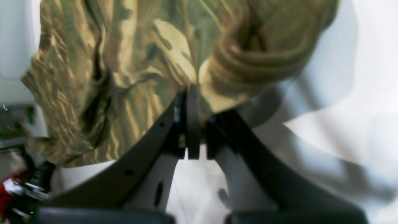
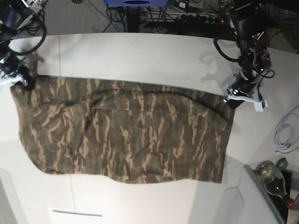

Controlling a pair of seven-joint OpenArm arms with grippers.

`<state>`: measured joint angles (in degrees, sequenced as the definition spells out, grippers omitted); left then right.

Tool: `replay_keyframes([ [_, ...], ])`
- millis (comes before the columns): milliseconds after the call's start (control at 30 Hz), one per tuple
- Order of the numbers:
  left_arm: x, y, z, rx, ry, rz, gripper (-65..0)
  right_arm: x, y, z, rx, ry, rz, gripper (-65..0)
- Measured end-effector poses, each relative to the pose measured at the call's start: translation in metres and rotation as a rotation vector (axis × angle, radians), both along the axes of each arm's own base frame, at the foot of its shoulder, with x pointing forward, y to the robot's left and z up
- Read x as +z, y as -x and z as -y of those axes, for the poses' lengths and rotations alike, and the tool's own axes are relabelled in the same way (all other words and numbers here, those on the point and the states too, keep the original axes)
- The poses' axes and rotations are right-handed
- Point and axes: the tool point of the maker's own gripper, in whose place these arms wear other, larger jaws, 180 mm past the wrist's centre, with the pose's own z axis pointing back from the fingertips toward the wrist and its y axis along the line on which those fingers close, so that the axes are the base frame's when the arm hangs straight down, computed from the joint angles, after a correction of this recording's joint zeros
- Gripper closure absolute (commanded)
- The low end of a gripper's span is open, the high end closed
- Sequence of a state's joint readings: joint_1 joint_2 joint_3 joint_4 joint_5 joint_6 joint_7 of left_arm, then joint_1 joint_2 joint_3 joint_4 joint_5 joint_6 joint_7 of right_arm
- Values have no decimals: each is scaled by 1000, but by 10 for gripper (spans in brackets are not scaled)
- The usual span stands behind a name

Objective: Layout the t-shirt on the table in an organized manner, then fold the t-shirt properly
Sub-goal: 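Drag the held edge apart with both grippers to flatten the shirt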

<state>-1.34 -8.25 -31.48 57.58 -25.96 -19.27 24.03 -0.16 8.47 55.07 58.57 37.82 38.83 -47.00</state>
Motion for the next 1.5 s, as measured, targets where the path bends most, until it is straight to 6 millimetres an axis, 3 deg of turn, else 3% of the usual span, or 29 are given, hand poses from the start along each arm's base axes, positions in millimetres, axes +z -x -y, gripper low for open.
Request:
replay_keyframes([
  [133, 26, -7, -2, -18, -33, -37, 0, 34, -29, 13, -20, 20, -37, -3],
  [333, 113, -70, -5, -16, -71, 120, 0, 100, -96, 11, -32, -24, 46, -3],
  [400, 134, -73, -10, -8, -90, 160, 0, 121, -104, 12, -10, -5, 69, -3],
  [467, 135, -64, -17, 10, -93, 152, 0, 129, -102, 15, 5, 11, 77, -3],
  [533, 115, -46, -17, 22, -86, 100, 0, 112, -88, 15, -5, 1, 38, -3],
  [667, 46, 15, -17, 52, -50, -93, 0, 32, -26, 6, -52, -78, -161, -2],
  [767, 25, 38, -24, 99, -70, -86, 0, 1, -1, -3, -56, -112, -206, -2],
  [867, 11, 56, -27, 126, -81, -99, 0, -9, 9, -5, -56, -107, -187, -2],
  [1133, -1, 86, -28, 128, -88, -143, 0, -26, 59, -6, -7, -80, -252, -2],
  [1367, 4, 116, -31, 108, -127, -170, 0, -30, 83, -6, 5, -79, -260, -2],
  [1500, 5, 118, -33, 111, -139, -158, 0, -30, 93, -7, 10, -60, -274, -2],
])
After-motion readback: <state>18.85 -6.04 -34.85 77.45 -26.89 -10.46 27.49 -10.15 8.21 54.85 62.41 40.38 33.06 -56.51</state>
